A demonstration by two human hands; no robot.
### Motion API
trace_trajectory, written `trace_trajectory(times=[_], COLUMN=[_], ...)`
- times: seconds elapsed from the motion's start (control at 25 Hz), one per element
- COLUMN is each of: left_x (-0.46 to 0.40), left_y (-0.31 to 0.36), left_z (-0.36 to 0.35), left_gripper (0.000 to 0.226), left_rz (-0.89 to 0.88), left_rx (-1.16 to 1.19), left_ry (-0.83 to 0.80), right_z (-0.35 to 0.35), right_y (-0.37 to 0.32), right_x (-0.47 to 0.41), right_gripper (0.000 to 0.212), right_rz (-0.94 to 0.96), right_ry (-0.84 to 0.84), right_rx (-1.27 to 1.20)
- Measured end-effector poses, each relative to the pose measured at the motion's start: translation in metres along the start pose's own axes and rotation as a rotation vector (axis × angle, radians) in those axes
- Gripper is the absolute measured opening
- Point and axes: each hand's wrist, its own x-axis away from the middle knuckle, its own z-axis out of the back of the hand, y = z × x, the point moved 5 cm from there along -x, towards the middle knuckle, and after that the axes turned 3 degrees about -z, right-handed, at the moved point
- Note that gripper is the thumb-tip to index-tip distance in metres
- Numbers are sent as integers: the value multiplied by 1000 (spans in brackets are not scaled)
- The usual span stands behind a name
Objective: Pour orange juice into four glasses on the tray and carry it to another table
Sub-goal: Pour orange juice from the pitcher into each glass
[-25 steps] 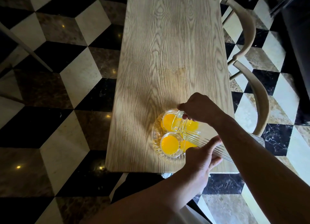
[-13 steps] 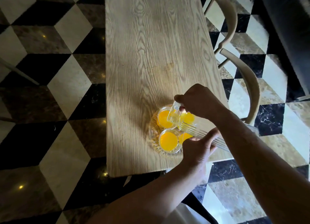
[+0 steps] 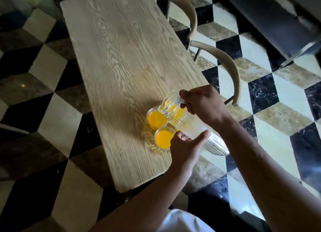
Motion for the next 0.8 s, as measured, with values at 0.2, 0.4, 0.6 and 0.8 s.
trace_trajectory(times=[0.2,0.4,0.6,0.8], left_x=[32,76,105,112], left_y=[-12,-31,-40,-29], left_z=[14,54,115,177], left_gripper=[67,67,75,75], left_rz=[-110,-253,-301,-318], left_rx=[-142,-275,-363,-464], left_ry=[-103,-131,-117,-126], right_z=[15,-5,-42,-88], right_y=[16,20,12,-11], right_x=[64,131,185,204], right_gripper=[51,47,48,50], right_rz=[-25,-14,26,86], right_ry=[191,289,347,311], right_rx=[-159,-236,-338,-465])
